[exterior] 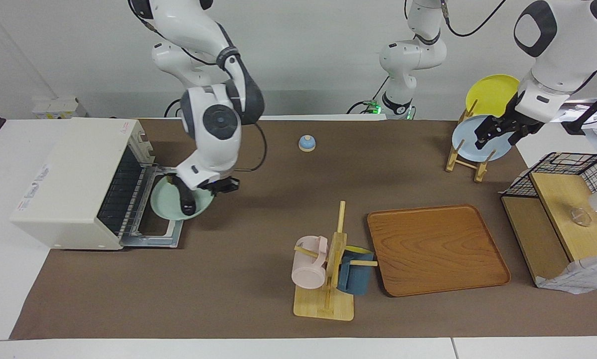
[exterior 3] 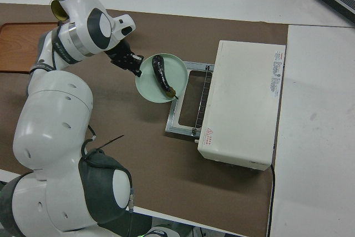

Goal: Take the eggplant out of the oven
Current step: 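Reach into the oven with the right gripper and pull out the green plate, then set the green plate on the table and withdraw the right gripper, then grasp the eggplant with the left gripper while the right gripper nears the oven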

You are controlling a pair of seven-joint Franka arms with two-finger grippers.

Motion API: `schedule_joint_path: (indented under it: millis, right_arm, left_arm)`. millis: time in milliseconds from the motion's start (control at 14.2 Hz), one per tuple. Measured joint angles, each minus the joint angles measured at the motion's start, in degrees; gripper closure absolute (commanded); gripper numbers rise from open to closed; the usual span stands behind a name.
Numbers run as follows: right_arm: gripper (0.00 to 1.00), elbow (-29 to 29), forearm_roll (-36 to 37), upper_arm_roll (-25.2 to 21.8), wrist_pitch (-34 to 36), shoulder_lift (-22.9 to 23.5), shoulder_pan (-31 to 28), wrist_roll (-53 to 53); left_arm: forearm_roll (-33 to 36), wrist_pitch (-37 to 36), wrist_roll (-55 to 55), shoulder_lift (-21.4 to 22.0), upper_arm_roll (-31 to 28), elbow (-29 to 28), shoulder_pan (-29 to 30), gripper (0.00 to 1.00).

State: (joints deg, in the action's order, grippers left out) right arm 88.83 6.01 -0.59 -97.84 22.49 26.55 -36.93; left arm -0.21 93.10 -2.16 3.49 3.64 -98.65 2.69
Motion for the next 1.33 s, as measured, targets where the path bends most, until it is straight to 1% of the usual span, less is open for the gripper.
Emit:
schedule_joint_path:
  millis: [140, 281, 351, 421, 491, 561, 702, 772, 842, 912, 982, 1053, 1123, 1193, 1263, 1333]
  right_arm:
    - [1.0, -8.57, -2.97, 0.11, -0.34, 8.19, 5.83, -9.05]
    - [1.0, -17.09, -4.64, 1.14, -3.18, 16.52, 10.05, -17.35]
    - [0.99, -20.03, -4.84, 1.97, -4.79, 19.57, 11.23, -20.31]
    - [0.93, -21.98, -4.86, 2.58, -6.27, 21.63, 12.13, -22.74]
    - [0.67, -23.35, -4.93, 2.96, -7.29, 22.86, 12.88, -25.13]
    - [0.52, -24.1, -5.27, 3.36, -8.22, 23.3, 13.37, -27.23]
    - [0.47, -25.21, -5.42, 3.74, -9.69, 23.03, 13.73, -28.82]
    - [0.44, -26.07, -5.17, 3.55, -9.87, 22.3, 13.32, -28.2]
    - [0.41, -26.76, -5.02, 3.27, -9.52, 20.71, 11.97, -26.21]
    - [0.42, -26.64, -4.99, 3.06, -7.36, 18.13, 9.49, -22.46]
    - [0.49, -25.32, -5.01, 3.02, -4.39, 14.95, 6.23, -17.41]
    - [0.57, -21.9, -5.05, 3.03, -2.27, 11.2, 2.53, -11.83]
    - [0.69, -16.6, -5.07, 3.06, -1.81, 7.38, -1.26, -6.35]
    - [0.84, -10.29, -5.1, 3.06, -2.88, 4.02, -4.93, -1.06]
    - [0.94, -3.56, -5.11, 3.09, -5.54, 1.33, -8.59, 4.14]
    - [0.98, 2.77, -5.12, 3.1, -9.15, -0.57, -11.54, 8.41]
  left_arm:
    - [0.0, 0.0, 0.0, 0.0, 0.0, 0.0, 0.0, 0.0]
    - [0.0, 0.0, 0.0, 0.0, 0.0, 0.0, 0.0, 0.0]
    - [0.0, 0.0, 0.0, 0.0, 0.0, 0.0, 0.0, 0.0]
    - [0.0, 0.0, 0.0, 0.0, 0.0, 0.0, 0.0, 0.0]
    - [0.0, 0.0, 0.0, 0.0, 0.0, 0.05, 0.0, 0.0]
    - [0.0, 0.0, 0.0, 0.02, 0.02, 0.19, 0.0, 0.0]
    - [0.0, -1.45, 0.0, 0.2, 0.22, 0.27, -0.01, 0.0]
    - [0.0, -3.41, 0.0, 0.34, 0.32, 0.11, -0.02, 0.0]
    - [-0.08, -3.69, 0.0, 0.59, 0.43, -0.49, -0.06, 0.0]
    - [-0.75, -1.7, -0.05, 1.12, 0.55, -2.24, -0.24, 0.0]
    - [-2.01, 3.24, -0.49, 2.15, 0.68, -5.86, -0.95, 0.0]
    - [-3.09, 10.14, -2.1, 3.21, 0.83, -10.88, -2.84, 0.0]
    - [-3.66, 17.17, -5.51, 3.64, 0.95, -15.86, -5.99, 0.0]
    - [-3.84, 23.54, -10.78, 3.1, 1.11, -19.98, -10.2, 0.0]
    - [-3.87, 29.4, -17.48, 1.49, 1.32, -22.94, -15.44, 0.0]
    - [-3.87, 34.36, -23.98, -0.92, 1.56, -24.36, -20.71, 0.0]
